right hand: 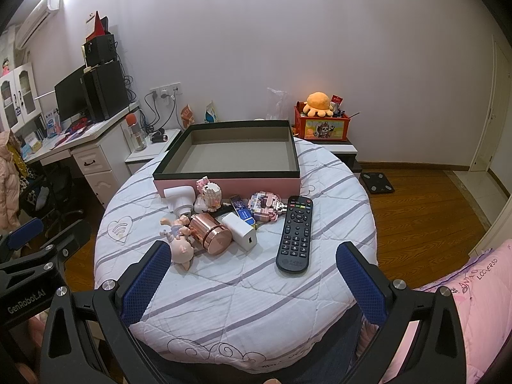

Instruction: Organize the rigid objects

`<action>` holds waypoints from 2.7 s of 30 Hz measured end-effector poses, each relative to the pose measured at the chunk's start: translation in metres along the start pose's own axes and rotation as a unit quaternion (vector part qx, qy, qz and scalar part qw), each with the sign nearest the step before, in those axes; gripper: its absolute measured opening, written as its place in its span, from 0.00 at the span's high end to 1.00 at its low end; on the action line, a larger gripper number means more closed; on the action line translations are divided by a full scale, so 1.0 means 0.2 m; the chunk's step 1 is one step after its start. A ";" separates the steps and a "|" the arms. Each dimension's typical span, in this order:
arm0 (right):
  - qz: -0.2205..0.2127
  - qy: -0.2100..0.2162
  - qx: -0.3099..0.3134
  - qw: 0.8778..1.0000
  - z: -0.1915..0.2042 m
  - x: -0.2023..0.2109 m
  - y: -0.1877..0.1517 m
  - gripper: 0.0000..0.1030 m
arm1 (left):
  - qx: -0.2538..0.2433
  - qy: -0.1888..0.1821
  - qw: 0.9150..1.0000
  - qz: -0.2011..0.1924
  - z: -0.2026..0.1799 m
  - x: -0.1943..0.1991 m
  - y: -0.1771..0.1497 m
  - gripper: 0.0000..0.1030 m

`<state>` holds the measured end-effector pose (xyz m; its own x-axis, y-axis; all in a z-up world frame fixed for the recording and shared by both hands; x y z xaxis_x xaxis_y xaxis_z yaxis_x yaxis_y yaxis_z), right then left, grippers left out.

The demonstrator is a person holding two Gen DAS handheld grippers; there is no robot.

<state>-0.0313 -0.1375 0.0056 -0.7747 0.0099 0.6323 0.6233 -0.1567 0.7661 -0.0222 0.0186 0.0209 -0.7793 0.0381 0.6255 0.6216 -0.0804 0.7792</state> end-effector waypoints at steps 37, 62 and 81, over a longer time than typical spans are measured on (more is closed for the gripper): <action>0.088 0.011 0.087 0.992 -0.08 -0.69 0.00 0.07 | -0.014 -0.010 0.999 0.037 -0.01 -0.64 -0.01 0.00; 0.141 0.092 0.152 0.974 0.00 -0.93 -0.03 0.62 | -0.005 -0.019 0.998 0.067 -0.04 -0.86 -0.03 0.00; 0.112 0.112 0.109 0.981 -0.05 -0.73 -0.02 0.77 | -0.004 -0.024 0.998 0.066 -0.07 -0.77 -0.04 0.00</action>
<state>0.0787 -0.1476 -0.0912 -0.6045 -0.2213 0.7653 0.7697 0.0854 0.6327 0.0916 0.0000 -0.0814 -0.6857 0.0738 0.7242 0.7179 -0.0961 0.6895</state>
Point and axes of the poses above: each gripper's, at about its wrist camera, not at the fingertips, and x roughly against the way its jaws point, z to its left, y to its top, the point moved 1 cm from there along -x, roughly the way its jaws point, and after that the axes turned 5 degrees about -x, right-handed, at the moved point
